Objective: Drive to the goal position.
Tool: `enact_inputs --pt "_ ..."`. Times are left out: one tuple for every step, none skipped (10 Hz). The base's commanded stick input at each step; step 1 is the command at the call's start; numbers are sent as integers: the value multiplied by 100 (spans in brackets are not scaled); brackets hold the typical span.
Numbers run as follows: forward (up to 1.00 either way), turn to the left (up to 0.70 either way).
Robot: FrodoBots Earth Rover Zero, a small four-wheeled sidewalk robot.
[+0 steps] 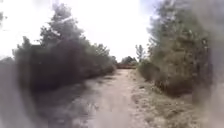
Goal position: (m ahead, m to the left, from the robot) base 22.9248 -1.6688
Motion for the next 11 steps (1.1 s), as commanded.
enact_inputs --pt "100 0" --pt "100 0" --pt "100 0" --pt "100 0" --pt "100 0" --pt "100 0" --pt "100 0" --pt "100 0" --pt "100 0" --pt "100 0" --pt "100 0"
